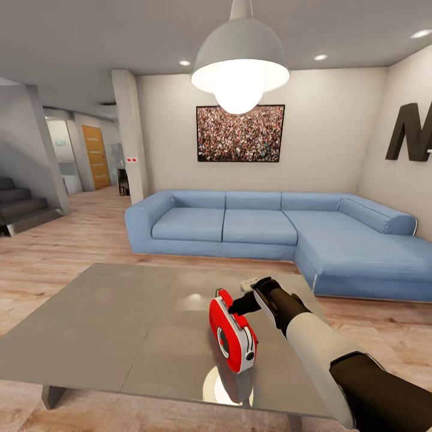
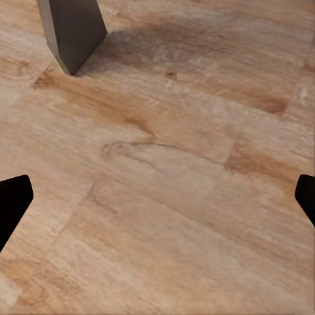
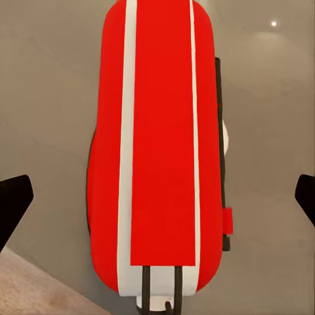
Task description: Turn on the radio receiver that's on the table in the living room.
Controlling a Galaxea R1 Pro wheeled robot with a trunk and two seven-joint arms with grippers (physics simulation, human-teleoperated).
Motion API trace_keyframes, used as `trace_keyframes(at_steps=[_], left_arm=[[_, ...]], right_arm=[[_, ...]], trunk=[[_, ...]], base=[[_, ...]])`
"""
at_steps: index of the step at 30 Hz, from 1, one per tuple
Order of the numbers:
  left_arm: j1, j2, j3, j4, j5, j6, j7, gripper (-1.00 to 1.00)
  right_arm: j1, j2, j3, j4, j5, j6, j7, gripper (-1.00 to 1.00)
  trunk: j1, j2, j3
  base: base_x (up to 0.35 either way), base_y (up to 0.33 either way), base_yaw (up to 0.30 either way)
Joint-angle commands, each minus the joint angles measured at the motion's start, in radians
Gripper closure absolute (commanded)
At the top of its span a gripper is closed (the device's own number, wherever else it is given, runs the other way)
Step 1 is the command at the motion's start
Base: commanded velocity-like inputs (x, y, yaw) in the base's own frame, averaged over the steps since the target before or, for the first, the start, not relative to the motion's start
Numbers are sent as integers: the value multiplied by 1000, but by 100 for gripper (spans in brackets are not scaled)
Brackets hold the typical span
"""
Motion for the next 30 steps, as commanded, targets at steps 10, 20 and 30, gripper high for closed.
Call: trace_keyframes(at_steps=[10,20,30], left_arm=[[0,1,0,0,0,2,-7,-100],[0,1,0,0,0,3,-6,-100],[0,1,0,0,0,3,-7,-100]], right_arm=[[0,0,0,0,0,0,-1,-100],[0,0,0,0,0,0,-1,-100],[0,0,0,0,-2,0,-1,-100]], trunk=[[4,-7,-3],[31,-56,-25],[54,-98,-44]], base=[[0,0,0],[0,0,0],[0,0,0]])
